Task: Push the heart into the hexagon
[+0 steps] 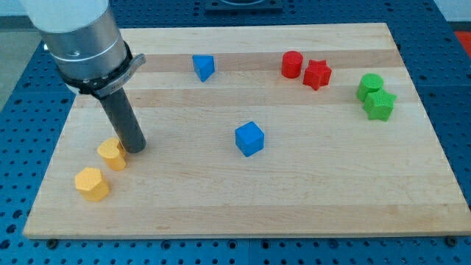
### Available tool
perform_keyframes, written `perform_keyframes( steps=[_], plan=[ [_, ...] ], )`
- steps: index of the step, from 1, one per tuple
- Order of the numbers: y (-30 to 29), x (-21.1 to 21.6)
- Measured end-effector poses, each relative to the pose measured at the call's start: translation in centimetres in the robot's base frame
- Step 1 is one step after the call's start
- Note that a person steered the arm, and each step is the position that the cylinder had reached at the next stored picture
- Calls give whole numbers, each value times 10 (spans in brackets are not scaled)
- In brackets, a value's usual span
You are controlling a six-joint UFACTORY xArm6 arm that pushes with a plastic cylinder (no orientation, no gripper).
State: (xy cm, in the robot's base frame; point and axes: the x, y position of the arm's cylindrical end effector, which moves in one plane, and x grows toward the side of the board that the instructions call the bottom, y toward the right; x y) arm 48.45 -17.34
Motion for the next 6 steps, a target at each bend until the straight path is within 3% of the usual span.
perform_keyframes(
  steps=[3, 6],
  plan=[
    [-12, -10],
    [-24, 21]
  ],
)
